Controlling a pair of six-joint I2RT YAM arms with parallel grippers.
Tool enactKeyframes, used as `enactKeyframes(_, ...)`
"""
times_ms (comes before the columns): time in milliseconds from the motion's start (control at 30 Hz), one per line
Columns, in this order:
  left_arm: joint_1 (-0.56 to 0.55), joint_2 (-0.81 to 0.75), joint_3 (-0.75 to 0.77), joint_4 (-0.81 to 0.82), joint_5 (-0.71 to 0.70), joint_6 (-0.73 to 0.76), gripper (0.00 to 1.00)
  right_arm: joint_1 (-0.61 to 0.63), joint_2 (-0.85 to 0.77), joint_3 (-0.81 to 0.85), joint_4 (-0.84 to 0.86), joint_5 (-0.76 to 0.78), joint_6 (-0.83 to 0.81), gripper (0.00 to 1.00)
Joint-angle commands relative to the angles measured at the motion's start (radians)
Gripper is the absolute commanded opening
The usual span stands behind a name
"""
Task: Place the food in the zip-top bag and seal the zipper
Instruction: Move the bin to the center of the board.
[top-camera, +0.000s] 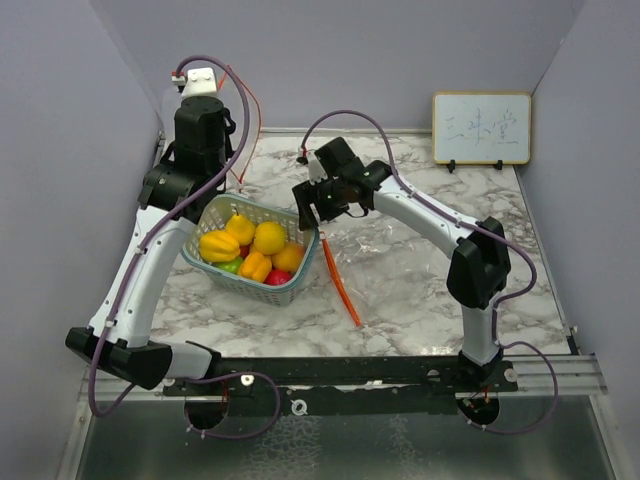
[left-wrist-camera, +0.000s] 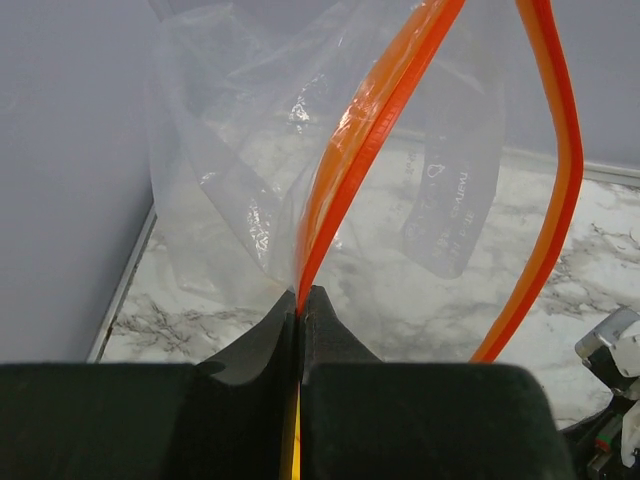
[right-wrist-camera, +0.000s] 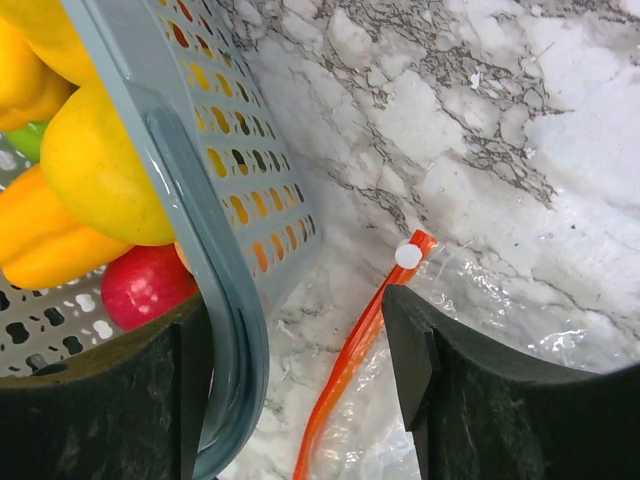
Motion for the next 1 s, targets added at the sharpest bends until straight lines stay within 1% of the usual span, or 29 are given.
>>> enactKeyframes(0, 0.006, -0.066, -0.025, 0.043, -0.039, -0.01, 0.0, 0.009, 0.027, 0.031, 0.016, 0.03, -0.104, 0.57)
enactKeyframes(67, 0.005, -0.068, 0.001, 0.034, -0.045, -0.01, 0.0, 0.009, 0.034, 0.043, 0.015, 0.059, -0.091, 0.43)
enactKeyframes(100, 0.005, -0.064, 0.015, 0.026, -0.05, -0.01, 0.0, 0.009, 0.033, 0.049, 0.006, 0.099, -0.074, 0.33)
enactKeyframes(133, 0.004, -0.061, 0.025, 0.019, -0.058, -0.011, 0.0, 0.009, 0.024, 0.046, -0.006, 0.172, -0.033, 0.17)
enactKeyframes(167, 0.005, -0.056, 0.033, 0.014, -0.063, -0.014, 0.0, 0.009, 0.001, 0.032, -0.012, 0.249, 0.015, 0.05)
enactKeyframes(200, 0.005, -0.053, 0.036, 0.01, -0.066, -0.022, 0.0, 0.009, -0.027, 0.01, -0.019, 0.326, 0.056, 0.03)
enactKeyframes(300, 0.004, -0.043, 0.051, 0.004, -0.044, -0.043, 0.0, 0.009, -0.129, -0.092, -0.017, 0.516, 0.155, 0.02)
enactKeyframes(367, 0.005, -0.036, 0.065, -0.001, -0.031, -0.05, 0.0, 0.008, -0.193, -0.174, -0.023, 0.622, 0.222, 0.02)
enactKeyframes(433, 0.005, -0.029, 0.074, 0.0, -0.023, -0.05, 0.0, 0.001, -0.233, -0.225, -0.052, 0.696, 0.314, 0.02)
enactKeyframes(633, 0.005, -0.013, 0.086, -0.019, 0.018, -0.066, 0.0, -0.038, -0.278, -0.334, -0.214, 0.783, 0.512, 0.02)
enactKeyframes(733, 0.004, -0.019, 0.072, -0.026, 0.03, -0.074, 0.0, -0.07, -0.318, -0.399, -0.223, 0.776, 0.547, 0.02)
enactKeyframes(800, 0.004, -0.024, 0.06, -0.035, 0.035, -0.074, 0.0, -0.093, -0.345, -0.437, -0.195, 0.743, 0.532, 0.04)
enactKeyframes(833, 0.005, -0.025, 0.054, -0.042, 0.038, -0.073, 0.0, -0.098, -0.353, -0.443, -0.181, 0.729, 0.52, 0.12)
enactKeyframes(867, 0.005, -0.026, 0.047, -0.051, 0.041, -0.073, 0.0, -0.098, -0.362, -0.444, -0.167, 0.719, 0.501, 0.25)
enactKeyframes(933, 0.005, -0.028, 0.031, -0.074, 0.043, -0.078, 0.0, -0.097, -0.391, -0.441, -0.112, 0.662, 0.426, 0.53)
enactKeyframes(967, 0.005, -0.032, 0.021, -0.085, 0.043, -0.081, 0.0, -0.098, -0.409, -0.438, -0.079, 0.632, 0.373, 0.65)
